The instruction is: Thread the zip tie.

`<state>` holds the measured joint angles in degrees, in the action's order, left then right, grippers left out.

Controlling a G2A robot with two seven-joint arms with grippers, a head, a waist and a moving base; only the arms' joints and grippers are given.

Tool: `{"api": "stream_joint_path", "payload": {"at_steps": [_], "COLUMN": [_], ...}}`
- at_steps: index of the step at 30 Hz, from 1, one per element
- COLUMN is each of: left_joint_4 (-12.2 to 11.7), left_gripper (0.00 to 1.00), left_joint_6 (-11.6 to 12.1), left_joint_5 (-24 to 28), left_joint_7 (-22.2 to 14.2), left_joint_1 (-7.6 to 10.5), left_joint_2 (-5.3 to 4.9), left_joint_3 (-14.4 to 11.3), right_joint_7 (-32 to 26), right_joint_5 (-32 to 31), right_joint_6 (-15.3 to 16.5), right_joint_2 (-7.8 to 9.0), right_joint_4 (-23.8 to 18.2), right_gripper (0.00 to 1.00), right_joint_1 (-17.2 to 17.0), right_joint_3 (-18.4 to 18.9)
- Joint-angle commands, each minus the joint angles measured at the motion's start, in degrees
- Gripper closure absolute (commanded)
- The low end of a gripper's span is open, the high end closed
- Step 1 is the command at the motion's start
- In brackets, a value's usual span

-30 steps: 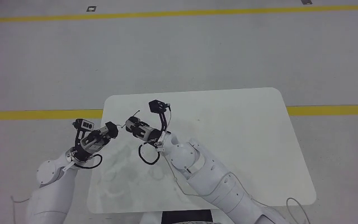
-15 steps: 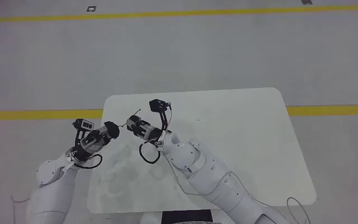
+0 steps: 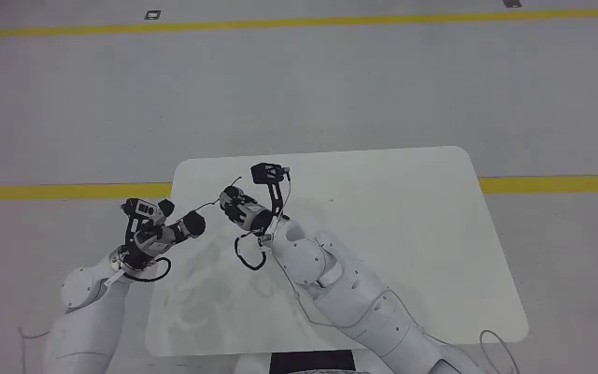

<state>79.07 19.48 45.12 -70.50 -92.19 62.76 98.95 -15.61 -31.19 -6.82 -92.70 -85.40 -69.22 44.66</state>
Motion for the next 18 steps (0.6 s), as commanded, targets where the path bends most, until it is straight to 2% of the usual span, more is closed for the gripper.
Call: {"api": "stream_joint_path", "payload": {"at_steps": [1,11,14,18], "left_joint_4": [0.00,0.00,0.57,1.53], "left_gripper": [0.00,0.00,0.00,0.00], "left_joint_6": [0.00,0.00,-0.11,0.00], "left_joint_5": [0.00,0.00,-0.76,-2.59], "left_joint_7": [0.00,0.00,1.72,3.36], "left_joint_1": [0.00,0.00,0.05,-0.24], "left_joint_2": [0.00,0.00,0.02,-0.08], "left_joint_3": [0.00,0.00,-0.28,0.04], "right_joint_7": [-0.02,-0.02,0.50,0.62], "right_joint_5": [0.05,0.05,-3.91,-10.51], "right_joint_6": [0.04,0.04,-0.87,-4.39], "right_joint_2": [-0.01,-0.01,0.19,0.32], "right_joint_4": [0.03,0.03,-0.36,-1.75], "right_gripper": [1.00,1.00,1.00,1.00], "right_joint_1": [0.01,0.01,0.08,0.22], "right_joint_3": [0.00,0.00,-0.49,-1.79]}}
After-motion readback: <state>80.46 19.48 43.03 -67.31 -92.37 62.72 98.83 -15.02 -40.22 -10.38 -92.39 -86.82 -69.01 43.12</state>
